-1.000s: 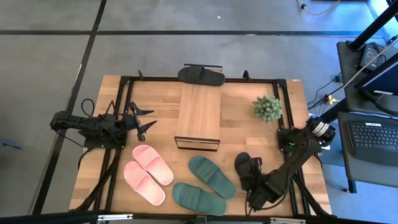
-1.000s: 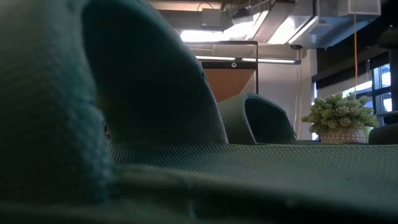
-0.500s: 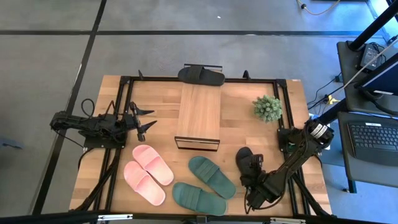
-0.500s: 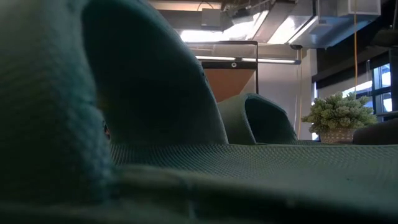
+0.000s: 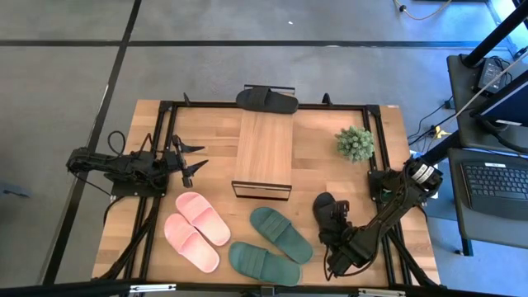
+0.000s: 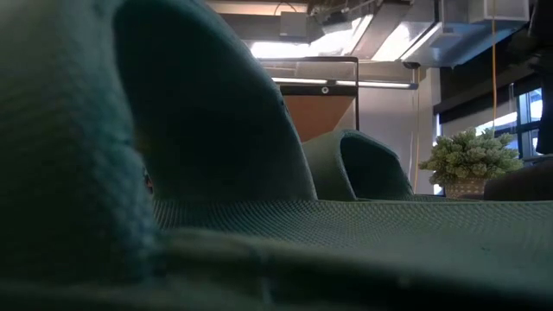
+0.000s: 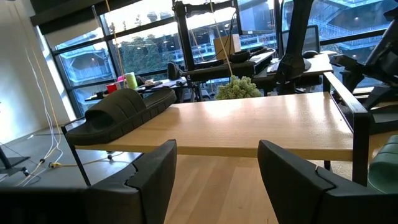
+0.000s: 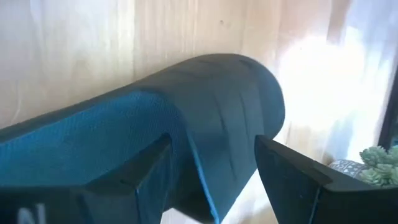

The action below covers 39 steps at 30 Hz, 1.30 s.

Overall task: Pick and place slides into the shelf
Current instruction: Put the black slipper on the shelf

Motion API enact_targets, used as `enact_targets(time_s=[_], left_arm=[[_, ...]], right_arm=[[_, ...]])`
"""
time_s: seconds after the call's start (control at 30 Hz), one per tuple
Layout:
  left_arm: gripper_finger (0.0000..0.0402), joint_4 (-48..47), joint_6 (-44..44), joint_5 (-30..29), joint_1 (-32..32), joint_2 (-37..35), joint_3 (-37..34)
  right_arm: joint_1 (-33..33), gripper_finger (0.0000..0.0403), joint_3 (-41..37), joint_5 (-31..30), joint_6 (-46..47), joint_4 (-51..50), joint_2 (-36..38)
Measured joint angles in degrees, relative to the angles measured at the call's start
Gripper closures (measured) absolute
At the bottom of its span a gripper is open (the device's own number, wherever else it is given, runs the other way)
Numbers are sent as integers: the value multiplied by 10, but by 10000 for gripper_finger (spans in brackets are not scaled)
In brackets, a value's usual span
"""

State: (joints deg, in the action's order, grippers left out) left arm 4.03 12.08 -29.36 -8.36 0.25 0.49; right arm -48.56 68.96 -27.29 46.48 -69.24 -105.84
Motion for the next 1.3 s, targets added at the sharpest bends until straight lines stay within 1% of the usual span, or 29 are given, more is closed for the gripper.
enact_targets(time_s=[0.57, 0.77, 1.1, 1.2, 1.3], left_arm=[[185, 0, 0, 0, 0, 0, 0], [185, 0, 1, 0, 0, 0, 0], [185, 0, 1, 0, 0, 0, 0], [185, 0, 1, 0, 0, 0, 0], [185, 0, 1, 0, 0, 0, 0]], right_arm=[[0, 176, -8, -2, -3, 0, 0], [0, 176, -8, -2, -36, 1, 0], [0, 176, -8, -2, -47, 1, 0], [0, 184, -13, -2, -50, 0, 0], [0, 210, -28, -2, -50, 1, 0]])
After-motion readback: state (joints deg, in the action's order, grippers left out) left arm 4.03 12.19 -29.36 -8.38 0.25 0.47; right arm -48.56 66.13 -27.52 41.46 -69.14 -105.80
